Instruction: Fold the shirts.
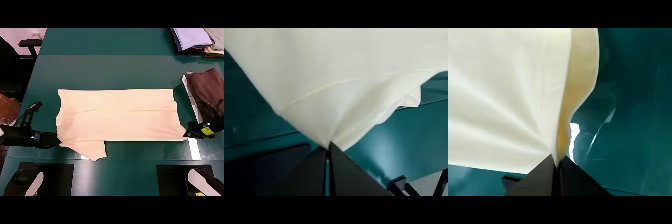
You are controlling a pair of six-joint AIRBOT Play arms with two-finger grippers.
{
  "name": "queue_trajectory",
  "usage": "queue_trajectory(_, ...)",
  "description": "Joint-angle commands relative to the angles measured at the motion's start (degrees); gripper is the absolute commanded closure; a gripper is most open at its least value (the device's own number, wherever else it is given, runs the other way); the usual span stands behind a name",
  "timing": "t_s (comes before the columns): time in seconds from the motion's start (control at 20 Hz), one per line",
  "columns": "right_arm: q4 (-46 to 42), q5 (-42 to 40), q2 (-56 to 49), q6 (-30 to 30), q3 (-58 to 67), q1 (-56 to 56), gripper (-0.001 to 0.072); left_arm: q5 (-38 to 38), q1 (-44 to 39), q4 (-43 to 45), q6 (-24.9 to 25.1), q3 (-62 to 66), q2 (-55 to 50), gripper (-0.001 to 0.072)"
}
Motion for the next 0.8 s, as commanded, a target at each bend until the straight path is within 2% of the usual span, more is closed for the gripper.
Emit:
queue_trajectory(0.0,-3.6,1.1,7.3,1.7,0.4,0.9,0.0694,-1.1,0.0,1.1,-0.4,6.1,-0.2,0.0689)
queue_trajectory(0.15,-3.5,-0.8,6.6,2.1,3.3,0.9,0.0694,5.3,0.0,1.0,2.3,7.9,-6.9,0.0689)
queue_trajectory(0.25,-2.0,-1.5,2.5,2.0,8.5,2.1,0.0695,10.3,0.0,1.0,4.4,9.7,-13.0,0.0688)
queue_trajectory(0.5,-2.0,-5.0,-15.8,2.2,26.1,11.1,0.0694,20.9,0.0,0.9,10.3,20.4,-32.2,0.0687)
queue_trajectory(0.6,-2.0,-4.9,-22.7,2.2,32.5,13.0,0.0694,24.1,0.0,0.9,10.9,24.8,-39.3,0.0685)
queue_trajectory(0.75,2.3,-5.0,-31.0,2.1,39.9,13.4,0.0693,29.4,0.0,0.9,13.2,29.4,-46.8,0.0685)
